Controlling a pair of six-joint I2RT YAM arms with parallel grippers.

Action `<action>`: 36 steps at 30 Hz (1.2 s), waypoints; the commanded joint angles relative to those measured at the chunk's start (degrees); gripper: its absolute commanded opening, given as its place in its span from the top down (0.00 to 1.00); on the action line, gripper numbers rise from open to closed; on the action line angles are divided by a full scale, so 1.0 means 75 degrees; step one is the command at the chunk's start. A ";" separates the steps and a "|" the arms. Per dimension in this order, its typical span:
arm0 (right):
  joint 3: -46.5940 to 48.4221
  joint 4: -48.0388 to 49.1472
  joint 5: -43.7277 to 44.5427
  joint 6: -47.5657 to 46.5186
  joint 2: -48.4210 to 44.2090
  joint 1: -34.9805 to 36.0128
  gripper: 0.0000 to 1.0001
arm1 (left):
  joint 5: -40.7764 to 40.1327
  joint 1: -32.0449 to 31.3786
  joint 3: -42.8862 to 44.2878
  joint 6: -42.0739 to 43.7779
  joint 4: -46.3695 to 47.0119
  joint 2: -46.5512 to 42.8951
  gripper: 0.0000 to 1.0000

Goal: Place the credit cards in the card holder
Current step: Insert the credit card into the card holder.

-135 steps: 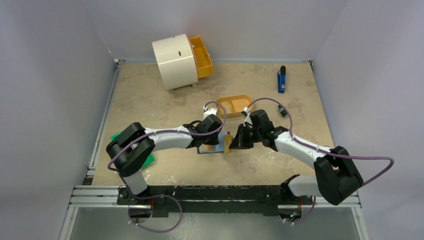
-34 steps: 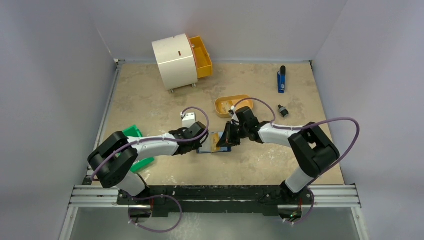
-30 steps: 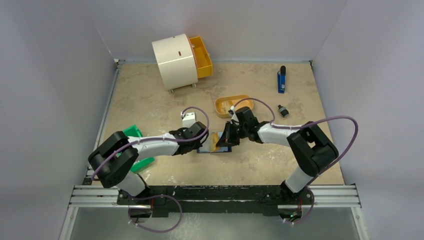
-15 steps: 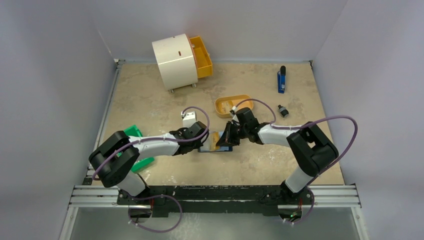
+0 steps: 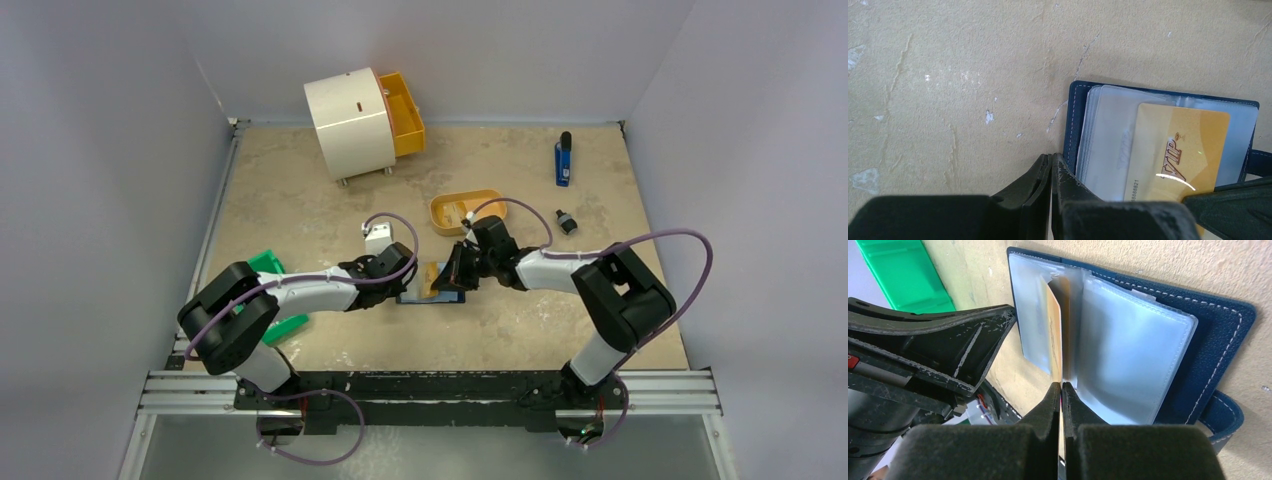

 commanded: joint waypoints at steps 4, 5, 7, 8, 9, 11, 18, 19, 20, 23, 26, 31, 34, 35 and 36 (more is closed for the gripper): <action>0.0116 0.0374 0.0154 0.0035 0.0442 -0.0009 1.00 | 0.0562 0.0012 -0.0213 -0.0166 0.0180 0.0184 0.97; 0.0137 0.0366 0.0107 0.0016 0.0468 -0.0006 1.00 | 0.0576 0.0016 -0.0206 -0.0175 0.0189 0.0193 0.97; 0.0187 0.0321 0.0010 -0.0047 0.0489 0.0010 1.00 | 0.0604 0.0014 -0.0208 -0.0182 0.0219 0.0196 0.97; 0.0208 0.0286 -0.0028 -0.0089 0.0490 0.0003 1.00 | 0.0606 0.0016 -0.0210 -0.0184 0.0231 0.0206 0.97; 0.0235 0.0217 -0.0039 -0.0143 0.0474 0.0011 1.00 | 0.0613 0.0015 -0.0207 -0.0187 0.0237 0.0207 0.97; 0.0256 0.0060 0.0001 -0.0226 0.0392 0.0012 1.00 | 0.0619 0.0014 -0.0198 -0.0190 0.0237 0.0207 0.97; 0.0320 -0.0534 0.0237 -0.0335 -0.0013 0.0009 0.67 | 0.0613 0.0015 -0.0206 -0.0222 0.0237 0.0195 0.97; 0.0358 -0.0590 0.0262 -0.0358 -0.0035 0.0006 0.64 | 0.0618 0.0010 -0.0211 -0.0224 0.0246 0.0181 0.97; 0.0408 -0.0638 0.0293 -0.0380 -0.0031 0.0003 0.61 | 0.0624 0.0008 -0.0215 -0.0225 0.0249 0.0185 0.97; 0.0567 -0.0707 0.0328 -0.0433 0.0045 0.0005 0.56 | 0.0653 0.0016 -0.0210 -0.0216 0.0288 0.0171 0.97; 0.0688 -0.0757 0.0305 -0.0472 0.0139 0.0009 0.53 | 0.0698 0.0007 -0.0215 -0.0220 0.0338 0.0149 0.97; 0.0908 -0.0817 0.0167 -0.0584 0.0380 0.0023 0.52 | 0.0779 0.0013 -0.0165 -0.0216 0.0464 0.0102 0.97; 0.1042 -0.0850 0.0099 -0.0621 0.0536 0.0076 0.53 | 0.0815 0.0015 -0.0111 -0.0206 0.0492 0.0100 0.97; 0.1091 -0.0864 0.0065 -0.0633 0.0592 0.0108 0.53 | 0.0828 0.0012 -0.0094 -0.0211 0.0515 0.0096 0.97; 0.1122 -0.0867 0.0046 -0.0641 0.0630 0.0133 0.53 | 0.0845 0.0014 -0.0082 -0.0211 0.0537 0.0101 0.97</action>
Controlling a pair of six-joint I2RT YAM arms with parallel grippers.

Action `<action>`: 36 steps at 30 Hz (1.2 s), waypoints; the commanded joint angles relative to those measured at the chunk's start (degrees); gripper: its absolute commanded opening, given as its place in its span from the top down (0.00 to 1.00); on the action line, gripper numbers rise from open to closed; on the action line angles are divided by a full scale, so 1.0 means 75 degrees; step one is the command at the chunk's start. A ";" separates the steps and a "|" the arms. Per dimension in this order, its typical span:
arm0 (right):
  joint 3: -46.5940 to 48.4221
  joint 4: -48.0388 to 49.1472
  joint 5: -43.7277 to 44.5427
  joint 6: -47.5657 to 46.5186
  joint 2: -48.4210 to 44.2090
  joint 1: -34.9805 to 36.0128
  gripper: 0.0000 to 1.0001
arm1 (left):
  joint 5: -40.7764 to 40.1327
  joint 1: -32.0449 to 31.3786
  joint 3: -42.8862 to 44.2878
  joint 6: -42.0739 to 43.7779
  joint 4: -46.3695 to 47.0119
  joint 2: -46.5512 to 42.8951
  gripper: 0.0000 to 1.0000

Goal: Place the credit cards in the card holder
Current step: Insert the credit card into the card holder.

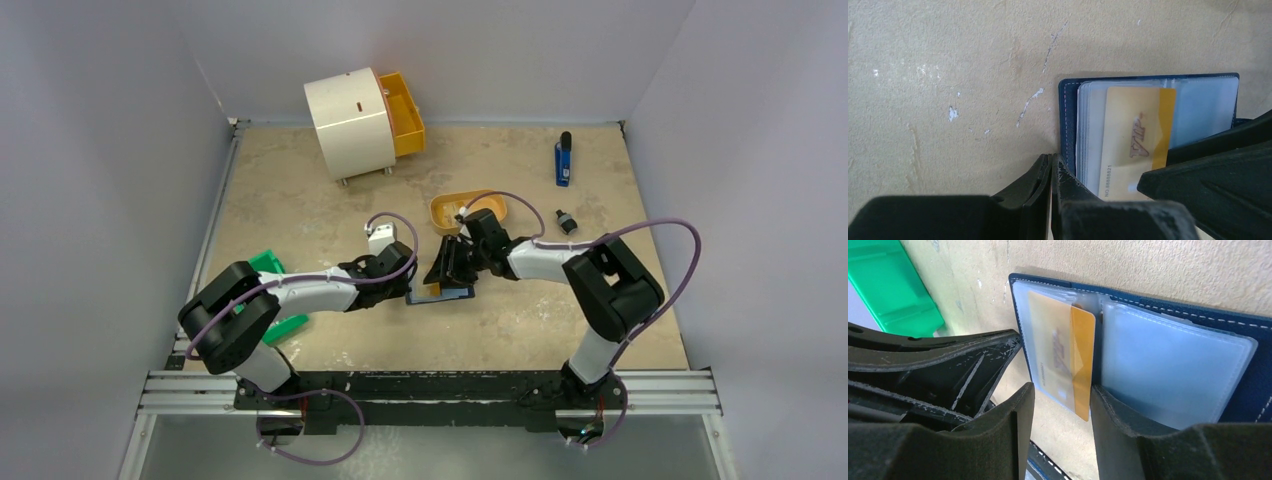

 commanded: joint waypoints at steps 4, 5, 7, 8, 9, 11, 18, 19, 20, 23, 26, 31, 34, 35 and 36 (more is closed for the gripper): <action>0.0480 -0.0194 -0.0150 -0.0216 0.0238 0.0212 0.54 | 0.0293 -0.0016 0.0019 -0.0074 0.0130 0.0084 0.97; 0.0501 -0.0189 -0.0162 -0.0227 0.0259 0.0232 0.54 | 0.0299 -0.0019 0.0035 -0.0067 0.0141 0.0084 0.97; 0.0556 -0.0209 -0.0192 -0.0301 0.0298 0.0271 0.54 | 0.0300 -0.0017 0.0047 -0.0062 0.0154 0.0084 0.97; 0.0601 -0.0237 -0.0178 -0.0362 0.0312 0.0314 0.55 | 0.0300 -0.0017 0.0043 -0.0041 0.0164 0.0084 0.97; 0.0673 -0.0355 -0.0082 -0.0458 0.0308 0.0360 0.55 | 0.0283 -0.0022 0.0056 -0.0027 0.0165 0.0079 0.97; 0.0849 -0.0639 0.0244 -0.0671 0.0244 0.0473 0.54 | 0.0240 -0.0020 0.0097 -0.0011 0.0150 0.0072 0.97; 0.1367 -0.1448 0.0996 -0.1320 0.0169 0.0892 0.54 | 0.0221 -0.0019 0.0293 0.0078 0.0194 0.0118 0.97; 0.1413 -0.1488 0.1056 -0.1355 0.0182 0.0945 0.53 | 0.0238 -0.0016 0.0333 0.0088 0.0196 0.0159 0.97; 0.1424 -0.1505 0.1087 -0.1355 0.0184 0.0970 0.53 | 0.0245 -0.0022 0.0364 0.0085 0.0181 0.0183 0.97; 0.1347 -0.1525 0.1216 -0.1337 0.0061 0.0981 0.52 | 0.0207 -0.0016 0.0386 0.0093 0.0130 0.0174 0.97; 0.1317 -0.1852 0.1312 -0.1365 -0.0216 0.0978 0.47 | 0.0032 -0.0002 0.0341 0.0119 -0.0006 0.0073 0.97; 0.1405 -0.2522 0.1620 -0.1242 -0.0933 0.0966 0.35 | -0.0098 0.0217 0.0182 0.0191 -0.0236 -0.0268 0.94; 0.1618 -0.3030 0.1890 -0.1289 -0.1359 0.0955 0.31 | -0.0099 0.0366 0.0039 0.0204 -0.0300 -0.0669 0.87; 0.1715 -0.3225 0.2036 -0.1347 -0.1543 0.0944 0.31 | -0.0099 0.0408 0.0024 0.0215 -0.0347 -0.0808 0.84; 0.1821 -0.3440 0.2187 -0.1410 -0.1673 0.0908 0.30 | -0.0105 0.0437 0.0035 0.0221 -0.0405 -0.0947 0.80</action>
